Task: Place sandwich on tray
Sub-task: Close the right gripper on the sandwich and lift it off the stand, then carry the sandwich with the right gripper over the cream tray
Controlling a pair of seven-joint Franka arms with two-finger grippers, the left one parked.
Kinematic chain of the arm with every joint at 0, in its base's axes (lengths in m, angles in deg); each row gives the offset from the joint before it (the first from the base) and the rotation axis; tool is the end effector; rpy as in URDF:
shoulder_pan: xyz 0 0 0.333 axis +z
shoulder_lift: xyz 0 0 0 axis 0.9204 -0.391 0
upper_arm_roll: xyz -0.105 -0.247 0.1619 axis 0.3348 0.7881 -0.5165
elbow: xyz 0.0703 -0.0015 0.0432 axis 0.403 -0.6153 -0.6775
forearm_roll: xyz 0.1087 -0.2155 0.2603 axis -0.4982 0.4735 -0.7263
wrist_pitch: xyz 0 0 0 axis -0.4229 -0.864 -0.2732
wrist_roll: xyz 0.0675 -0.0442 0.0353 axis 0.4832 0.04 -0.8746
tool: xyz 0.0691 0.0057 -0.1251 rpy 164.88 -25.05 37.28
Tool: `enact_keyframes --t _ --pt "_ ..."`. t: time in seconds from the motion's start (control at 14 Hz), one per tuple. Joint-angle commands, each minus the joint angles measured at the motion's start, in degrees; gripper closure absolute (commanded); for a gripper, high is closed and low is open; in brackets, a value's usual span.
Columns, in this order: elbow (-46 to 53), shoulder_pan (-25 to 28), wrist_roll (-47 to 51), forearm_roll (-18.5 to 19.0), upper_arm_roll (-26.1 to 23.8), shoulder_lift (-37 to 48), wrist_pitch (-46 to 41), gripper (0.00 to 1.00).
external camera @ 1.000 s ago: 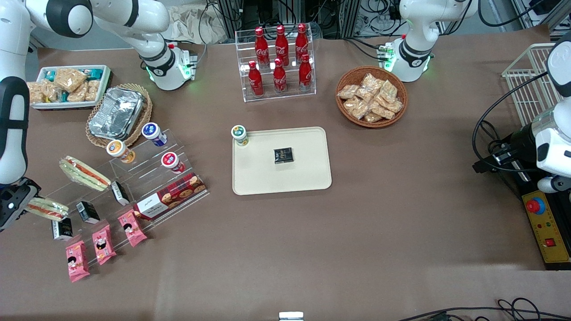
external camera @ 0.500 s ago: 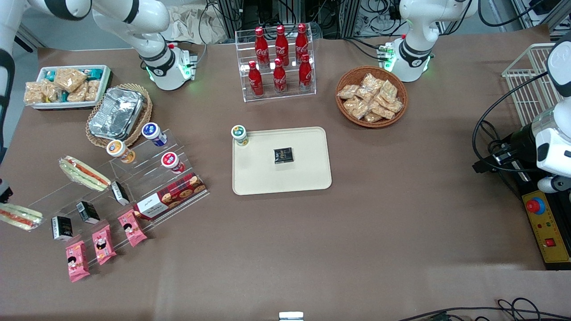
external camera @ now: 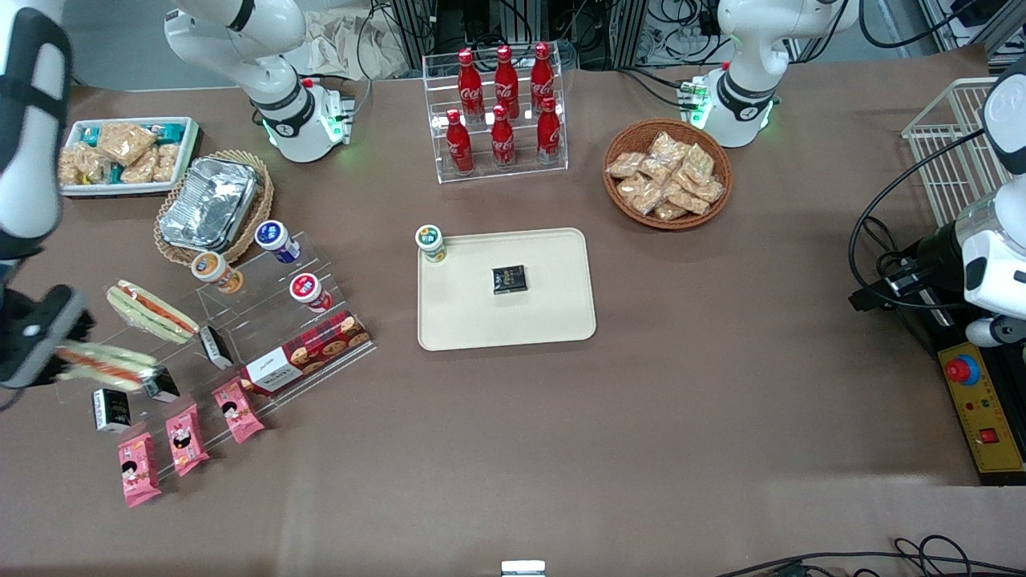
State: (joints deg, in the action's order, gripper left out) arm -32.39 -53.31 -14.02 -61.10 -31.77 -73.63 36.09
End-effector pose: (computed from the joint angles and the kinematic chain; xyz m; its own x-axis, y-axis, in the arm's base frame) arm 0.5992 -0.0421 0.4922 0.3344 0.9424 -0.0127 0.9423 -0.3341 0.0216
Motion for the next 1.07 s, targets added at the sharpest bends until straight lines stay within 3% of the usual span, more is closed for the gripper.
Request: enact_keyframes --t 0.0,0.29,0.5,1.0 --pt "-1.2 8.9 11.4 -0.1 0.5 1.5 -3.9 0.98" --pt "-1.8 22.2 22.6 -0.6 0.5 -0.8 -3.4 0.98" --pt "-3.9 30.4 25.4 -1.2 0.5 -3.5 1.4 1.0" --pt "-6.9 40.3 26.1 -5.5 0.4 -13.8 19.1 1.0"
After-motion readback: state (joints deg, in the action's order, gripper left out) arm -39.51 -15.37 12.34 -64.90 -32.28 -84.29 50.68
